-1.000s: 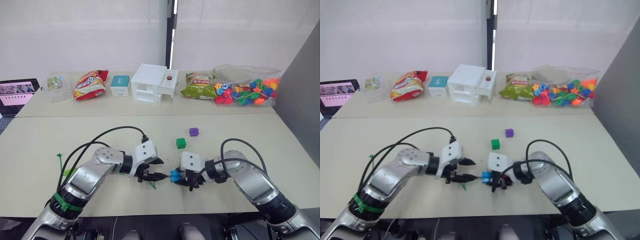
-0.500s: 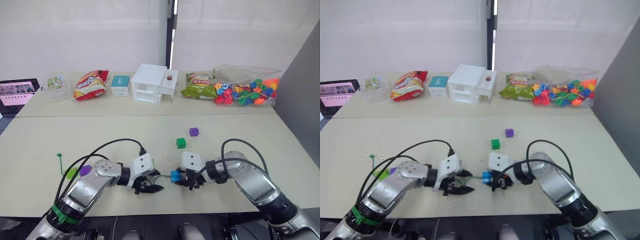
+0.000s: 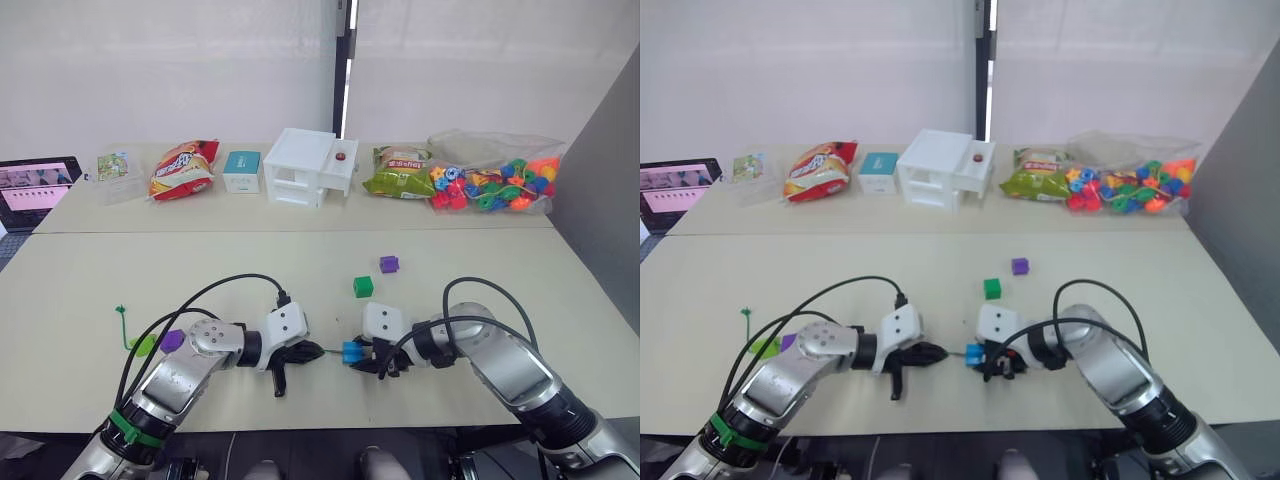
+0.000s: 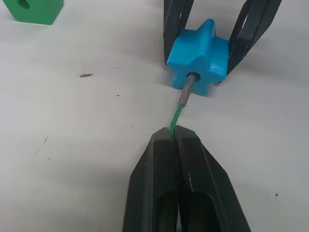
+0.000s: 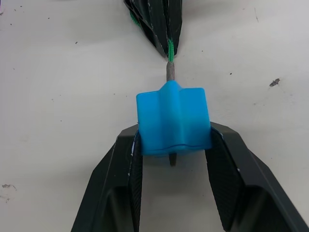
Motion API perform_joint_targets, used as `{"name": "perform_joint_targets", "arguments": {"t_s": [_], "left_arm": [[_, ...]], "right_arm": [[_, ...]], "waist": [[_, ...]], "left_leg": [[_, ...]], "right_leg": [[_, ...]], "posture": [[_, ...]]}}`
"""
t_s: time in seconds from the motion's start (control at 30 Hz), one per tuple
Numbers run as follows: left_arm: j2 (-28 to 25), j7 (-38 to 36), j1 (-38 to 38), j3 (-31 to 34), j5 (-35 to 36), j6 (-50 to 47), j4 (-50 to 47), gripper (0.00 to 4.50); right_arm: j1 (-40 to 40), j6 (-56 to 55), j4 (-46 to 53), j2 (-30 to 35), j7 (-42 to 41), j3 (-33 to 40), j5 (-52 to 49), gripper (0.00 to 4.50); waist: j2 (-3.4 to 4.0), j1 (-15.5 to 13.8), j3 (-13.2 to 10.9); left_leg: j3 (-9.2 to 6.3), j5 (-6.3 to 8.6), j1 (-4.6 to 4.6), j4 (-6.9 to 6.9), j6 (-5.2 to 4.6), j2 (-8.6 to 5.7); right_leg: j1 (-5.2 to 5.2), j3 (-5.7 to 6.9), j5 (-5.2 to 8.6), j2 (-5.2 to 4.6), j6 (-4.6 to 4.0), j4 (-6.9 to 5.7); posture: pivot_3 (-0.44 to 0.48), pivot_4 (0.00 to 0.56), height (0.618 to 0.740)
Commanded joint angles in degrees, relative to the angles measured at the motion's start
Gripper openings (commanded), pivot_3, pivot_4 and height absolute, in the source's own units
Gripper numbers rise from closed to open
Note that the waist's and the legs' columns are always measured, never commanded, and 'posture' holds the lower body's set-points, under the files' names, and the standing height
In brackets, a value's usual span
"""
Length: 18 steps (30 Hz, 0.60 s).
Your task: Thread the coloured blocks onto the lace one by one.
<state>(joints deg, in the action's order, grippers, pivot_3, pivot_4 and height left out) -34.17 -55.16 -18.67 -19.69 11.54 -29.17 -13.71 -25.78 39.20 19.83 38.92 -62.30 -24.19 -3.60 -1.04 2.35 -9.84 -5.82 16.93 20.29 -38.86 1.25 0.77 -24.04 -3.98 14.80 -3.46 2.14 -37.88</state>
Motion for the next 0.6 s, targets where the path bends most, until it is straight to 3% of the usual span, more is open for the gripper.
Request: {"name": "perform_joint_targets", "arguments": {"t_s": [0.03,0.6], "left_arm": [[0.99,-0.79,-0.66,-1.49,-0.22,0.06,0.36,0.04],[8.92,-1.32,-7.02,-6.63,-4.25,2.51,6.65,0.04]], "right_arm": [[-0.19,0.33,1.81,0.24,-0.04,-0.21,-0.91,1.36],[-0.46,2.05,2.87,-0.12,0.33,-0.69,-1.05,1.36]], "waist": [[0.00,-0.05,0.00],[-0.02,-0.69,0.07]], "left_leg": [[0.00,0.00,0.00,0.00,0.00,0.00],[0.00,0.00,-0.03,-0.08,0.00,-0.02]], "right_leg": [[0.00,0.00,0.00,0.00,0.00,0.00],[0.17,0.00,0.00,-0.01,0.00,0.11]], "posture": [[0.000,0.150,0.740],[0.000,0.150,0.740]]}}
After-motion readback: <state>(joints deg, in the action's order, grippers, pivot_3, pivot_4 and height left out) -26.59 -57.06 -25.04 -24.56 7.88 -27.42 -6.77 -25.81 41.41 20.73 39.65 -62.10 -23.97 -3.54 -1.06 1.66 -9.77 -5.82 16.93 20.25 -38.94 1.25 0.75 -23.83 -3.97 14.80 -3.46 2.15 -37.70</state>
